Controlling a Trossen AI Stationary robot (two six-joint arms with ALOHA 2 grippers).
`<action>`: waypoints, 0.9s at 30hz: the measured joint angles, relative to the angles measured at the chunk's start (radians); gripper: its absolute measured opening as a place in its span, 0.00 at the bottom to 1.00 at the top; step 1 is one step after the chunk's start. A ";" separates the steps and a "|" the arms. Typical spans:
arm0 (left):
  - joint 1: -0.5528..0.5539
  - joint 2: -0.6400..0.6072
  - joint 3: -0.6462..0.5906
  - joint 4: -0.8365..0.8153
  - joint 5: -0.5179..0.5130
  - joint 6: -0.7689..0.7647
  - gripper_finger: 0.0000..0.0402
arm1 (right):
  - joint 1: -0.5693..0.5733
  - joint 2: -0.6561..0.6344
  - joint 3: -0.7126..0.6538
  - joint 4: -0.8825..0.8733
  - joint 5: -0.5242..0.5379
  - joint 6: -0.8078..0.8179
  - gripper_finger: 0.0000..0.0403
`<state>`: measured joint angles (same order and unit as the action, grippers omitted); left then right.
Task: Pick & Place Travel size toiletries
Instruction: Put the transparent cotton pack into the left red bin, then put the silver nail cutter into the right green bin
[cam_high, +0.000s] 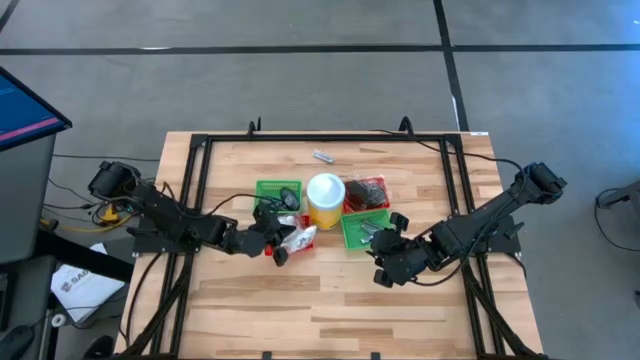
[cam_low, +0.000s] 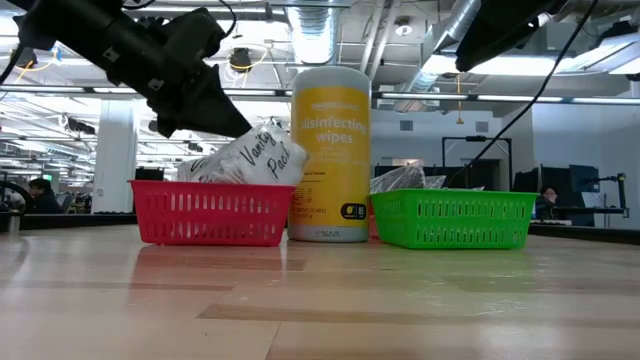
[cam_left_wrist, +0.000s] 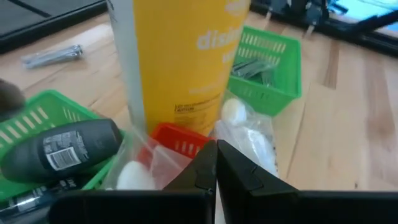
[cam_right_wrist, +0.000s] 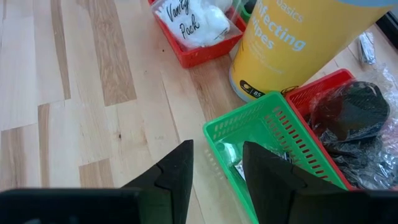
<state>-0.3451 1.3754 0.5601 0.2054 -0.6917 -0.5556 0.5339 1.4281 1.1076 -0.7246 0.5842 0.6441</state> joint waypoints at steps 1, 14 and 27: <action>0.000 0.000 0.000 -0.003 0.000 0.009 0.00 | 0.000 0.000 0.000 0.000 0.000 0.000 0.32; -0.007 -0.012 0.000 -0.003 0.009 0.051 0.09 | 0.000 0.000 0.000 0.000 0.000 -0.016 0.32; -0.007 -0.147 -0.001 -0.075 0.007 0.138 0.27 | 0.010 0.000 0.000 -0.008 0.123 -0.097 0.32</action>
<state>-0.3519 1.2282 0.5591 0.1303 -0.6849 -0.4179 0.5437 1.4281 1.1076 -0.7323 0.7072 0.5473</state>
